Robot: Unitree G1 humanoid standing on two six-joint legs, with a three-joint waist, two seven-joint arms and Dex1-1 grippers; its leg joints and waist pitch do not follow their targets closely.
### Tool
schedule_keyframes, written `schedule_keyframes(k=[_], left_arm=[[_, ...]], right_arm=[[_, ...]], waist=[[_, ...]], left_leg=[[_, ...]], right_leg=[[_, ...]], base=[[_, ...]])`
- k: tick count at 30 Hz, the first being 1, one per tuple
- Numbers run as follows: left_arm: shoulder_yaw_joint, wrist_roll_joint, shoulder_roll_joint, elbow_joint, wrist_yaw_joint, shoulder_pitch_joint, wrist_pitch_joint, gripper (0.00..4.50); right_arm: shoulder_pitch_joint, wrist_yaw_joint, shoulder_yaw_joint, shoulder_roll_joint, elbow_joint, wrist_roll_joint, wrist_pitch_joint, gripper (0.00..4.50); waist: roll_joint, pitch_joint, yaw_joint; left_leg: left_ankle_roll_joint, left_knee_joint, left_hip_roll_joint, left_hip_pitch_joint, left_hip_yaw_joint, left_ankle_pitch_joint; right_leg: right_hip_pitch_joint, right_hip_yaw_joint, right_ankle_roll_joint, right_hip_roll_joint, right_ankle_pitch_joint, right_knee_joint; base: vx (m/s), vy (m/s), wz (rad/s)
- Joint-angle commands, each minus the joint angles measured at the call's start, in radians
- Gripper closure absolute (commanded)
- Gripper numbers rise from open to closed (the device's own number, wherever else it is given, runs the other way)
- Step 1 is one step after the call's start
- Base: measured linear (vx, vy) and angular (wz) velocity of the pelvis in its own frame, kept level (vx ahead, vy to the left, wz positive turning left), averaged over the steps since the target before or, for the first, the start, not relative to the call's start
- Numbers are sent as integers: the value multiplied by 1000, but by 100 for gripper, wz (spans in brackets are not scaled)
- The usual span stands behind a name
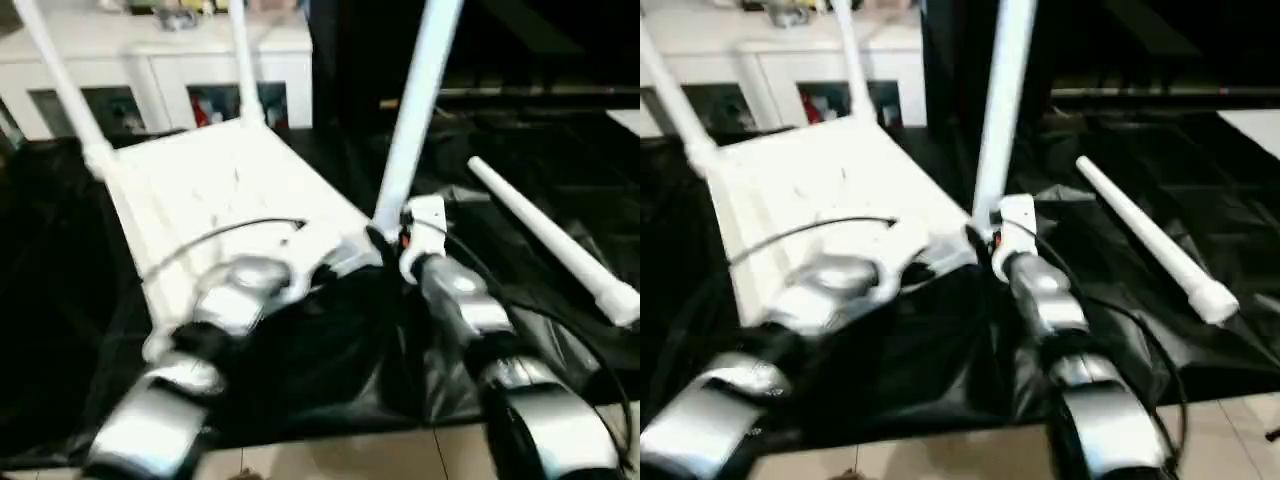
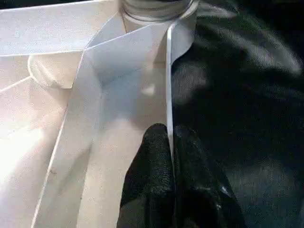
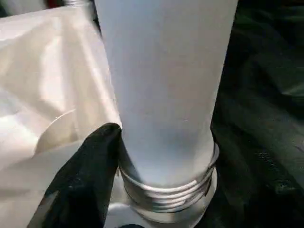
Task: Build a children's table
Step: Rotate leg to tighten
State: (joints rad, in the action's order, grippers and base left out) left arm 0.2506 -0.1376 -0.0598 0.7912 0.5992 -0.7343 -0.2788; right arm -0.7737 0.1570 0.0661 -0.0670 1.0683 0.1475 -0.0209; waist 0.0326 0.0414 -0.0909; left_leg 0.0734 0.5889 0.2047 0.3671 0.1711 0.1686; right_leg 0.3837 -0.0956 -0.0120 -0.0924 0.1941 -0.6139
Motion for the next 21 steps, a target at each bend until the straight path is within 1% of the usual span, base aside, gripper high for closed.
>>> schedule_keyframes(k=[1, 2, 3, 4, 5, 6, 7, 8, 9, 11, 12, 13, 14, 15, 16, 17, 18, 19, 20, 21], left_arm=[[-12, 31, 43, -23, -2, -21, 44, 450], [-11, 26, 43, -19, 0, -19, 51, 450], [-10, 25, 42, -19, 2, -18, 54, 450], [-7, 21, 38, -20, 7, -15, 59, 450], [0, 16, 29, -18, 13, -12, 71, 450], [9, 12, 16, -20, 25, -7, 87, 450], [14, 11, 10, -22, 37, -3, 101, 450], [14, 11, 9, -22, 37, -3, 102, 450], [16, 15, 1, -31, 57, 3, 103, 450], [18, 17, -4, -38, 69, 8, 102, 450], [34, 16, -30, -63, 118, 27, 133, 450], [40, 16, -40, -72, 135, 33, 144, 450], [40, 16, -40, -72, 135, 33, 144, 450], [48, 15, -81, -103, 181, 57, 190, 450], [48, 15, -81, -103, 181, 57, 190, 450], [47, 16, -89, -107, 188, 60, 198, 450], [45, 19, -101, -114, 200, 65, 211, 450], [42, 23, -112, -119, 210, 70, 226, 450], [42, 23, -112, -119, 210, 70, 226, 450], [41, 33, -152, -138, 264, 85, 262, 450]], right_arm=[[18, -41, 20, 17, 103, 6, 49, 178], [11, -39, 23, 19, 109, 3, 37, 178], [10, -35, 24, 19, 110, 4, 35, 178], [7, -26, 27, 20, 110, 6, 29, 178], [3, -14, 32, 20, 112, 11, 15, 178], [-2, 3, 42, 20, 109, 23, 0, 178], [-4, 13, 49, 19, 108, 28, -10, 143], [-4, 14, 49, 19, 107, 29, -11, 122], [-5, 23, 51, 14, 100, 29, -22, 108], [-6, 28, 52, 10, 96, 28, -31, 103], [-3, 76, 55, -3, 68, 36, -44, 90], [0, 96, 54, -9, 56, 39, -46, 90], [0, 96, 54, -9, 56, 39, -46, 66], [29, 212, 33, -43, -21, 42, -59, 62], [29, 212, 33, -43, -21, 42, -59, 57], [40, 240, 25, -52, -43, 43, -55, 45], [59, 288, 12, -67, -80, 45, -49, 31], [78, 339, 0, -81, -114, 45, -46, 31], [78, 339, 0, -81, -114, 45, -46, 31], [154, 483, -44, -138, -237, 54, -7, 5]], waist=[[-13, -57, -2], [-12, -59, -3], [-14, -58, -3], [-13, -57, -3], [-14, -57, -3], [-13, -58, -5], [-15, -58, -5], [-15, -58, -6], [-15, -58, -6], [-16, -57, -6], [-14, -59, -11], [-17, -61, -15], [-17, -60, -16], [-15, -62, -21], [-16, -63, -26], [-16, -63, -26], [-15, -62, -30], [-15, -64, -31], [-14, -65, -32], [-8, -67, -32]], left_leg=[[-10, -79, 22, -9, -11, 311], [-13, -79, 22, -8, -11, 300], [-20, -78, 21, -6, -8, 290], [-24, -78, 20, -9, -7, 299], [-27, -78, 20, -8, -7, 297], [-27, -77, 20, -8, -7, 296], [-30, -77, 19, -7, -6, 291], [-32, -77, 19, -6, -6, 290], [-32, -78, 20, -8, -6, 290], [-33, -79, 20, -8, -5, 288], [-37, -78, 21, -10, -5, 278], [-43, -78, 25, -5, -5, 257], [-44, -78, 23, -3, -4, 248], [-54, -76, 23, -3, -3, 228], [-59, -75, 25, -3, -2, 219], [-59, -75, 25, -3, -2, 219], [-67, -74, 26, -2, -1, 201], [-65, -74, 27, 0, -2, 191], [-67, -74, 27, 1, -2, 180], [-72, -70, 29, 0, -1, 165]], right_leg=[[-31, 44, -156, -63, 341, 97], [-32, 44, -161, -63, 317, 94], [-33, 45, -169, -62, 291, 93], [-31, 46, -173, -63, 294, 94], [-33, 46, -175, -63, 295, 94], [-33, 47, -174, -65, 297, 94], [-35, 47, -173, -65, 299, 96], [-35, 47, -171, -65, 304, 96], [-34, 46, -168, -66, 316, 98], [-34, 46, -167, -65, 324, 99], [-33, 47, -173, -68, 320, 101], [-37, 48, -178, -70, 293, 95], [-37, 47, -178, -67, 280, 93], [-38, 47, -178, -66, 256, 91], [-39, 48, -177, -67, 241, 89], [-39, 48, -177, -67, 241, 89], [-37, 47, -184, -62, 204, 85], [-39, 48, -185, -64, 193, 81], [-40, 47, -187, -63, 175, 78], [-38, 48, -193, -61, 137, 74]], base=[[0, 0, 0], [0, 0, 0], [0, 0, 0], [0, 0, 0], [0, 0, 0], [0, 0, 0], [0, 0, 0], [0, 0, 0], [0, 0, 0], [0, 0, 0], [0, 0, 0], [0, 0, 0], [0, 0, 0], [0, 0, 0], [0, 0, 0], [0, 0, 0], [0, 0, 0], [0, 0, 0], [0, 0, 0], [0, 0, 0]])
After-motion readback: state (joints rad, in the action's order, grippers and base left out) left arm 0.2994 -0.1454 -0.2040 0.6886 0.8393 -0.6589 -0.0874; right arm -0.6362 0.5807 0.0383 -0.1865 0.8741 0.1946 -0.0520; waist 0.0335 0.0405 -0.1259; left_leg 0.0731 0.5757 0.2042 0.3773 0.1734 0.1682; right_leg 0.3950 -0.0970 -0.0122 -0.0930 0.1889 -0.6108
